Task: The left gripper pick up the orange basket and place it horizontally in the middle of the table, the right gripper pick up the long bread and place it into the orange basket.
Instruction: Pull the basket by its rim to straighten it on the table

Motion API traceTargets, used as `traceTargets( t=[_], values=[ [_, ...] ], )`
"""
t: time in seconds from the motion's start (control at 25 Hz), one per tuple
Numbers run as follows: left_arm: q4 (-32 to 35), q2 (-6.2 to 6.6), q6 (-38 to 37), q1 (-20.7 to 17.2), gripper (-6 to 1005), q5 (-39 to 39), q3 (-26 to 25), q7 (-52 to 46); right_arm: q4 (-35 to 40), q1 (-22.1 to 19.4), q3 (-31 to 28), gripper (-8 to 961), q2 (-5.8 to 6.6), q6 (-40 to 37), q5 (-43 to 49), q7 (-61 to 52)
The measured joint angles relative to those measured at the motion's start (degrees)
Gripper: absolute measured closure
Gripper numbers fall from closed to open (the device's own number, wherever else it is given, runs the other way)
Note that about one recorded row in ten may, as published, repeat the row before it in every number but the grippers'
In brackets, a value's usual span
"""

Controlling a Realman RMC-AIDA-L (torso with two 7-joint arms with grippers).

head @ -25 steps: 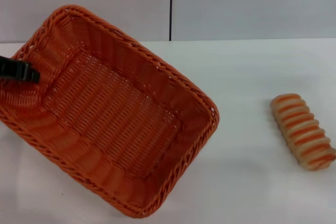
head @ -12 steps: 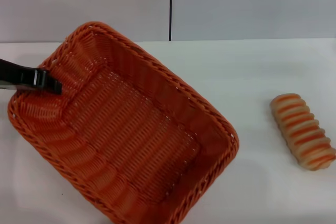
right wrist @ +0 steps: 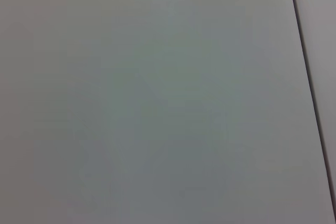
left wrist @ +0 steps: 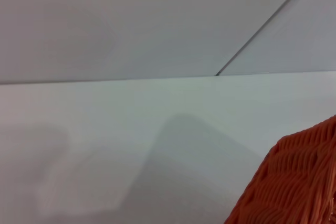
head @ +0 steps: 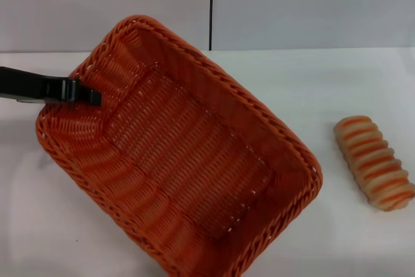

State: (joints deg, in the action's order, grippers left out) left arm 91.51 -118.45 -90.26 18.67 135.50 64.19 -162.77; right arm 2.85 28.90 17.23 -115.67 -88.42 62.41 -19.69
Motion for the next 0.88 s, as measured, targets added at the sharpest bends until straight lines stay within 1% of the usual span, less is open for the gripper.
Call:
traceTargets(
  t=[0.16, 0.36, 0.56, 0.76, 0.8, 0.88],
  values=[
    [0.0, 0.02, 0.6, 0.5, 785, -0.6, 0.3, 2.3, 0.1, -0.6, 0.0, 314, -0.25, 0.0, 0.0, 0.0],
    [-3.3, -0.13, 1.5, 2.0, 786, -6.0, 0.6, 9.7, 0.1, -1.1, 0.0, 314, -0.31, -0.4, 0.0, 0.0],
    [-4.2, -0.16, 2.8, 3.0, 788, -6.3, 2.7, 14.1, 0.3, -1.7, 0.0, 314, -0.75, -1.1, -0.1, 0.0],
    [-1.8, -0.14, 3.2, 3.3, 789, -6.5, 4.2, 15.1, 0.5, -2.5, 0.0, 314, -1.26, -1.7, -0.3, 0.0],
    [-1.3, -0.14, 3.4, 3.3, 789, -6.4, 4.4, 14.2, 0.5, -2.6, 0.0, 314, -1.36, -1.8, -0.3, 0.0],
    [-1.1, -0.06, 4.1, 3.4, 790, -6.2, 4.1, 8.6, 0.6, -2.8, 0.0, 314, -1.55, -1.9, -0.3, 0.0]
  ],
)
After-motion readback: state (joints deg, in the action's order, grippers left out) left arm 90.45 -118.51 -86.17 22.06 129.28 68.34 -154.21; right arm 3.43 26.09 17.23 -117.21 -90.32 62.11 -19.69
